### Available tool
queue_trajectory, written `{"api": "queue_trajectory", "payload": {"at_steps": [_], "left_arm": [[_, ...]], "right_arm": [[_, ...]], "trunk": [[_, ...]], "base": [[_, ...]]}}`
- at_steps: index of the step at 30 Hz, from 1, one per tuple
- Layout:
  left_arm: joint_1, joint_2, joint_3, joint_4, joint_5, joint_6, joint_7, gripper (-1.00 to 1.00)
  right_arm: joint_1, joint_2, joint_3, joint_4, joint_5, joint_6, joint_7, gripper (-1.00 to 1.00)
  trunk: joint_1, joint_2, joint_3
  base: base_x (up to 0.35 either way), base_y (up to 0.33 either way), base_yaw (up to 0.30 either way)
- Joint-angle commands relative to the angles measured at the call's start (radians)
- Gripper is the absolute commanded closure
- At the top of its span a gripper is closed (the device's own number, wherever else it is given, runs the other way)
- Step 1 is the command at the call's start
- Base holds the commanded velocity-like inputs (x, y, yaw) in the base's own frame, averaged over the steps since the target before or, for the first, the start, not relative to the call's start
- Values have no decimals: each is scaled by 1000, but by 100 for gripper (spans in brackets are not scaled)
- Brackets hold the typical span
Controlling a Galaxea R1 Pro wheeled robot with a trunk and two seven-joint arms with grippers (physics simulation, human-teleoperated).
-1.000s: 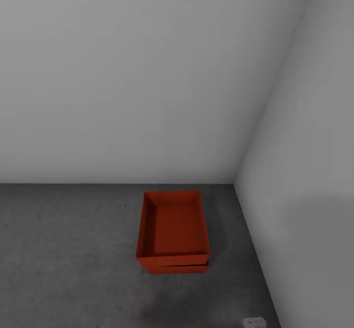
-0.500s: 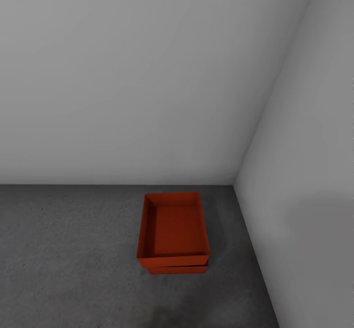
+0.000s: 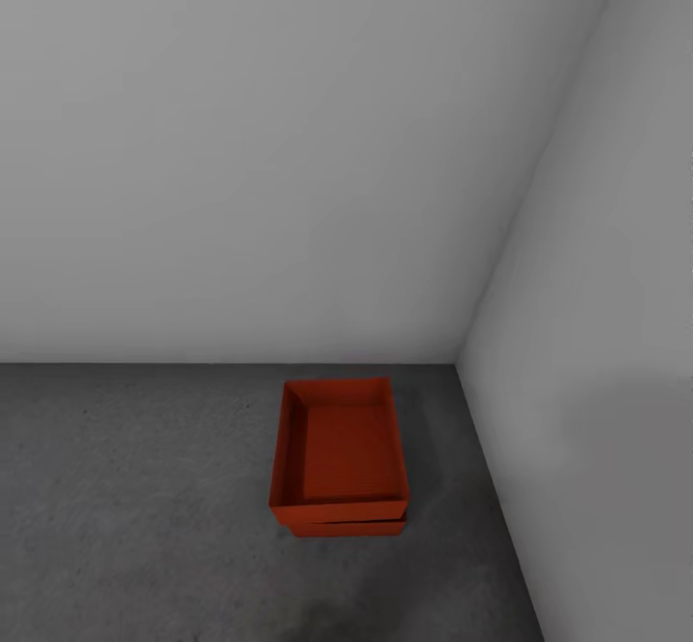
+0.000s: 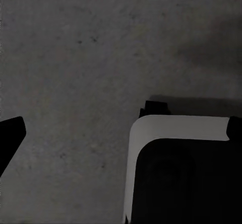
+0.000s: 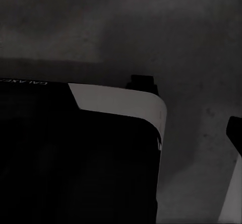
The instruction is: Move the two storage containers from the living room to the garage. In the garage, place one container on the floor and stack the other container on top of it (either order is fine).
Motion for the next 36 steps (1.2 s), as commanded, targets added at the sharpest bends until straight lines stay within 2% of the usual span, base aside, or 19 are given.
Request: {"api": "queue_trajectory", "payload": {"at_steps": [1, 36], "left_arm": [[-2, 1, -2, 4, 6, -7, -1, -100], [-2, -2, -2, 5, 6, -6, 0, -100]], "right_arm": [[-1, 0, 6, 5, -3, -8, 3, -100], [1, 4, 6, 5, -5, -5, 5, -100]], "trunk": [[-4, 7, 2], [-138, 252, 112]], "base": [[0, 0, 0], [0, 0, 0]]}}
